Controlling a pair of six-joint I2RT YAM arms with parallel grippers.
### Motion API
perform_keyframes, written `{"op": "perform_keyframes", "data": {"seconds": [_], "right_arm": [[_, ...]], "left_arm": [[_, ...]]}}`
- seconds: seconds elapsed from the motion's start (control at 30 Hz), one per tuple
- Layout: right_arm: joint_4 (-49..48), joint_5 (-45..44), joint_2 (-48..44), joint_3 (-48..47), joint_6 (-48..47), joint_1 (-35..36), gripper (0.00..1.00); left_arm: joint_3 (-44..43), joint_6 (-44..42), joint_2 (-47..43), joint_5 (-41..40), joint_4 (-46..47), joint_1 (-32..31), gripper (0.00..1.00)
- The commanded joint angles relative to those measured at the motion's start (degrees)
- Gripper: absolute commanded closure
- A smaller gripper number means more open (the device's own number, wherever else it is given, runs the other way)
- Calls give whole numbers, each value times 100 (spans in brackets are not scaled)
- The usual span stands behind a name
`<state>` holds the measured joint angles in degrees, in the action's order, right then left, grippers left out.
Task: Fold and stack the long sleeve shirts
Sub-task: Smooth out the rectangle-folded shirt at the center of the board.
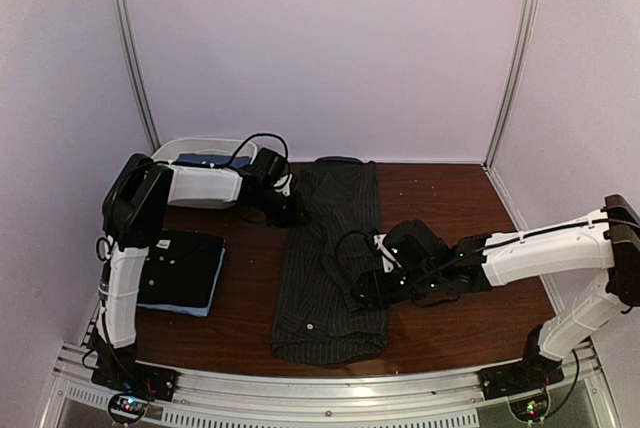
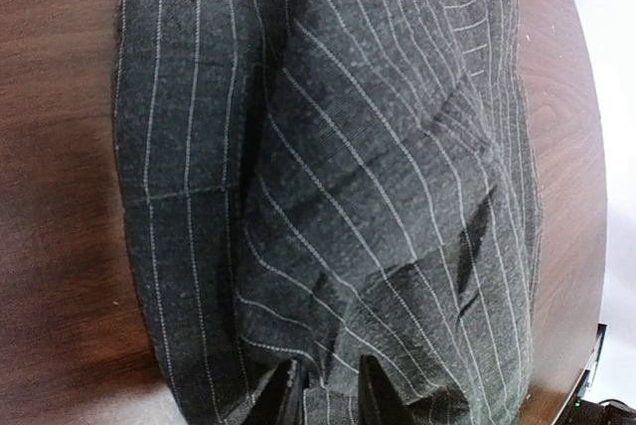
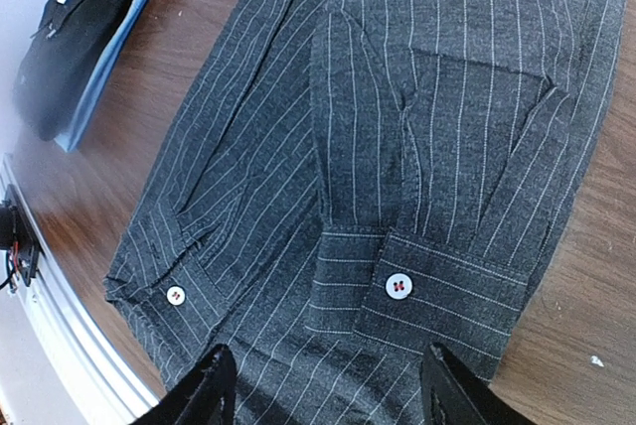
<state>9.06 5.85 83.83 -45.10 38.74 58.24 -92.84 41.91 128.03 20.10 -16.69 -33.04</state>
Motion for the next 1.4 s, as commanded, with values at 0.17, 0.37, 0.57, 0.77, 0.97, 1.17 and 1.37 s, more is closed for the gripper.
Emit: {"op": "perform_keyframes", "data": {"seconds": [0.17,0.37,0.57,0.77,0.97,1.17,1.37], "right_arm": [[575,-852,720,-742,-361,393,39],[925,-1194,1291,-1158,-435,627,47],[1054,-1254,1656,-1301,-446,723,50],[1244,-1409,1706,-1423,-409,758,72],[1592,-1438,1485,-1577,-487,802,92],[1851,-1115,1260,-1660,-532,870,97],[2174,-708,1125,-1809,-555,951,98]], "left_arm": [[-255,-39,59,-160,146,34,93],[-313,-70,42,-188,81,34,100],[-322,-78,12,-230,57,51,100],[-331,-79,-24,-270,25,86,100],[-331,-103,-51,-255,21,139,100],[-338,-113,-59,-246,19,177,100],[-351,-141,-59,-207,24,193,100]]}}
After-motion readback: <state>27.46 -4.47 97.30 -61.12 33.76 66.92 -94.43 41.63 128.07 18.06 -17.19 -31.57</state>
